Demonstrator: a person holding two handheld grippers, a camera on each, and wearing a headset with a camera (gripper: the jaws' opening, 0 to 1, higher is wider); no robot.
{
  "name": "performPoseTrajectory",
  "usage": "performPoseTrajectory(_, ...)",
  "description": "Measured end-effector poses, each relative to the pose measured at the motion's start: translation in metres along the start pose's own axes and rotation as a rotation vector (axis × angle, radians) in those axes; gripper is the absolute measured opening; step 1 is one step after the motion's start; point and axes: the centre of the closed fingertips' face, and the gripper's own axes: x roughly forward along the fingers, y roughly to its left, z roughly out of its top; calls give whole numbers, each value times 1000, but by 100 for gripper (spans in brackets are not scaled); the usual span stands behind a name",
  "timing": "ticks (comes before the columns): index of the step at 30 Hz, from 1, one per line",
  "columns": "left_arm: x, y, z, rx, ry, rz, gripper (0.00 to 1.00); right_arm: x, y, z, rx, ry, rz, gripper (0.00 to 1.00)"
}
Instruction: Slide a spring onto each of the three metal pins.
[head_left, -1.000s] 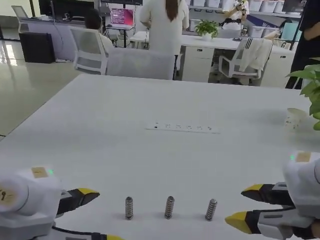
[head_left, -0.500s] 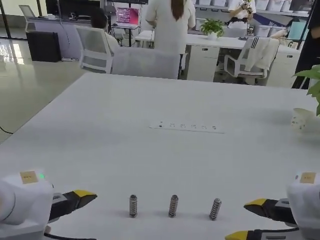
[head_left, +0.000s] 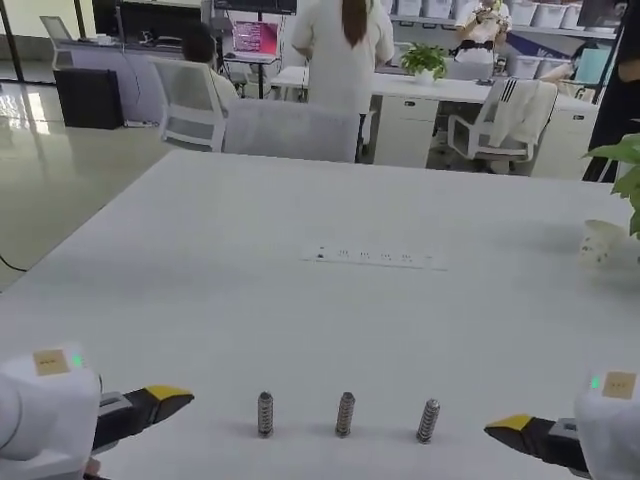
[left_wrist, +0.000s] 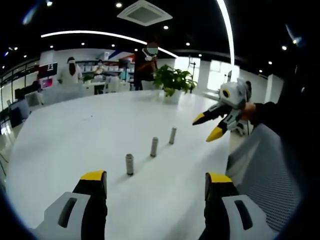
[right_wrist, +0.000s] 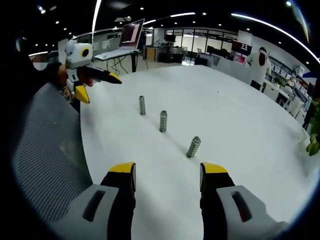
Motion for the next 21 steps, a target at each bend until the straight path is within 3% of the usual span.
performPoseTrajectory(8, 1, 1, -3, -4, 6, -3, 77, 1, 4, 5, 18, -45, -64, 51)
performPoseTrajectory(21, 1, 1, -3, 1, 6, 0, 76, 0, 1, -3, -4, -19, -104, 50)
